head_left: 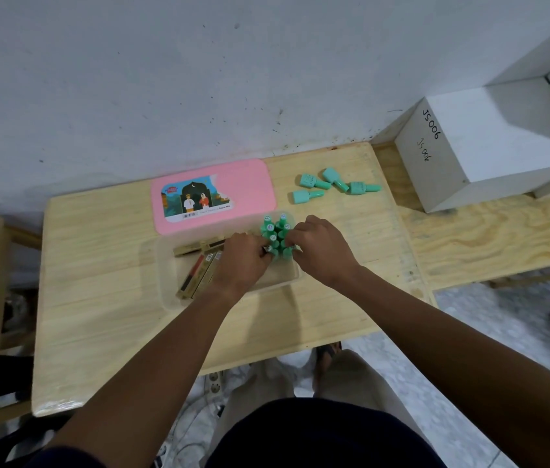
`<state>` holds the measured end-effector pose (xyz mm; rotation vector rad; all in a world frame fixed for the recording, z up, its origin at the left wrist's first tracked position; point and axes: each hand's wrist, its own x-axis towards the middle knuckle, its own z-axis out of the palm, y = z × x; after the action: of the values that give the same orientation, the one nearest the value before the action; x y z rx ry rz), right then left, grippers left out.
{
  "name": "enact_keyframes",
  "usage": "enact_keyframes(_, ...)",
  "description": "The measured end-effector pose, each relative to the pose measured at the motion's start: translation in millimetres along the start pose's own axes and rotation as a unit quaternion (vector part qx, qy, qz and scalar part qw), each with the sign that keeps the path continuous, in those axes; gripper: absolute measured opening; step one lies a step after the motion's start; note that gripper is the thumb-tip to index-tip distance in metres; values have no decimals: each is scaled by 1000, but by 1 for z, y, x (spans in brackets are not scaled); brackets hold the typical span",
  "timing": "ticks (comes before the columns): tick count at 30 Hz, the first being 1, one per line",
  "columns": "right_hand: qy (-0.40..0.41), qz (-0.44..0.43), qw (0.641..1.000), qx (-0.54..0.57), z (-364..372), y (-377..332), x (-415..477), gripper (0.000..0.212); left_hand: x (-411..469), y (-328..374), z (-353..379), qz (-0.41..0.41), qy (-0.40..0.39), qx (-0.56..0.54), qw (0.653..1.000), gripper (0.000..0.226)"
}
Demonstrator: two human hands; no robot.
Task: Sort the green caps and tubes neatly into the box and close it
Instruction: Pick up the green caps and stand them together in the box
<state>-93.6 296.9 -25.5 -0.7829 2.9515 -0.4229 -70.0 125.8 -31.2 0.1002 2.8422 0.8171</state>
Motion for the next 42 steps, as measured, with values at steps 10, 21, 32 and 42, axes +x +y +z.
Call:
enact_keyframes(10, 19, -5, 1000, -17, 10, 3, -3, 15, 1, 0, 16, -11, 39, -5, 999, 9)
enact_keyframes(21, 87, -2, 993, 83, 3, 18, -9, 13, -11, 12, -3, -1, 116, -30, 993, 29)
enact_keyframes(32, 66, 189, 976, 88, -19, 135, 27, 21, 85, 86, 20, -17, 109, 34, 993, 29)
enact_keyframes(42, 8, 210, 977, 30, -6, 215, 47, 39, 174, 119, 81, 38, 44, 183, 981, 33)
